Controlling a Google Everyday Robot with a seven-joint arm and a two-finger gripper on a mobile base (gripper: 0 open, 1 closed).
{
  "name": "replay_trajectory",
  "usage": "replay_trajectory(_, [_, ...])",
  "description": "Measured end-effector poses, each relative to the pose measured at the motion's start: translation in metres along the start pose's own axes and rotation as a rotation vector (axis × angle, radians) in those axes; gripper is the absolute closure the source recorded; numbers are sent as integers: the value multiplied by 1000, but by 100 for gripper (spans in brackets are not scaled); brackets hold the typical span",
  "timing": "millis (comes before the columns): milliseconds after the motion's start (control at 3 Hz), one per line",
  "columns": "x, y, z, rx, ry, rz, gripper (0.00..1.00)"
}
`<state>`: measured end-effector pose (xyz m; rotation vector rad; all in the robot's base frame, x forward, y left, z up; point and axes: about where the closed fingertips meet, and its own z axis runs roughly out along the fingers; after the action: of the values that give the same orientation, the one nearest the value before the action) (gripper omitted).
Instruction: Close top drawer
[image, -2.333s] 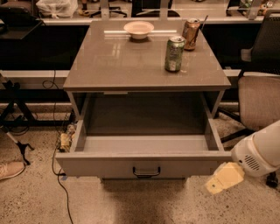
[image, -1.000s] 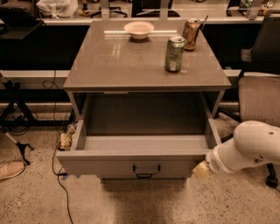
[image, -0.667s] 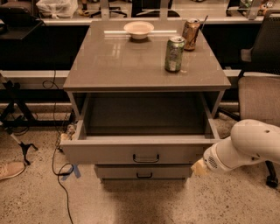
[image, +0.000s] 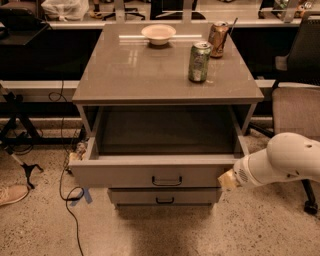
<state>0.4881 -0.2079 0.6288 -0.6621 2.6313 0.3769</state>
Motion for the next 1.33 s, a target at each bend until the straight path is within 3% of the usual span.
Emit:
replay_trajectory(333, [-22, -7, 3, 4, -57, -3, 100])
replay_trajectory(1000, [-101, -24, 11, -6, -237, -23, 100])
replay_trajectory(1333, [-127, -25, 15, -16, -278, -40, 100])
